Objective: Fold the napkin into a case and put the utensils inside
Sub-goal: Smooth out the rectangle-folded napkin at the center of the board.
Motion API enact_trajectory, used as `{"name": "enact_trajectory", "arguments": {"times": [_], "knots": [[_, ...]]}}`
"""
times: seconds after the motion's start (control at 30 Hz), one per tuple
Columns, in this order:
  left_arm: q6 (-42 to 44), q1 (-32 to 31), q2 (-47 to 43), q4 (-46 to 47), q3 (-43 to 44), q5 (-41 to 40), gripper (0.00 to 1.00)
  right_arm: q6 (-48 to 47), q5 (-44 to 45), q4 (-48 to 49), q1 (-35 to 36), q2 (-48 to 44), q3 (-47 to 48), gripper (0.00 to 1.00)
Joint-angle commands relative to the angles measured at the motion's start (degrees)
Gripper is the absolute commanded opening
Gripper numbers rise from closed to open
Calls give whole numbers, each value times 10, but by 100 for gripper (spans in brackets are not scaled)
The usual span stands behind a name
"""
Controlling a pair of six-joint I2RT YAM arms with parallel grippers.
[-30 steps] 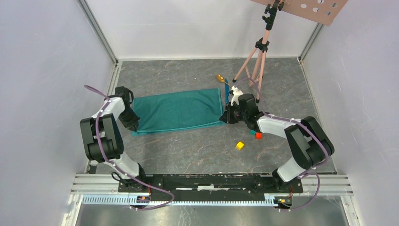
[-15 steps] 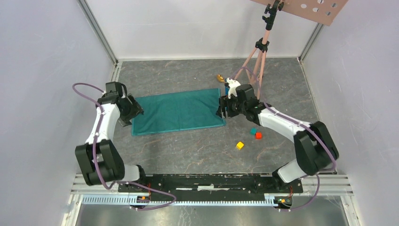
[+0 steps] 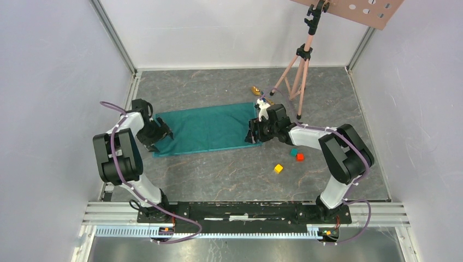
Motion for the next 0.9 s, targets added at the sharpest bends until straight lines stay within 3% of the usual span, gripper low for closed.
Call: {"name": "enact_trajectory", "arguments": {"times": [0.0, 0.17, 0.3, 0.5, 0.87], "knots": [[14, 5, -1, -19, -9, -66, 89, -16, 40, -1, 3, -11, -25, 70], [24, 6, -88, -38, -14, -98, 92, -21, 40, -39, 24, -54, -16, 70], [8, 6, -138, -6, 18, -20, 99, 1, 10, -11, 30, -54, 47, 77], [-43, 6, -48, 87, 88, 81, 100, 17, 16, 0, 23, 61, 195, 83], [-99, 7, 124, 225, 187, 129, 100, 31, -30, 45, -24, 194, 296, 88]]}}
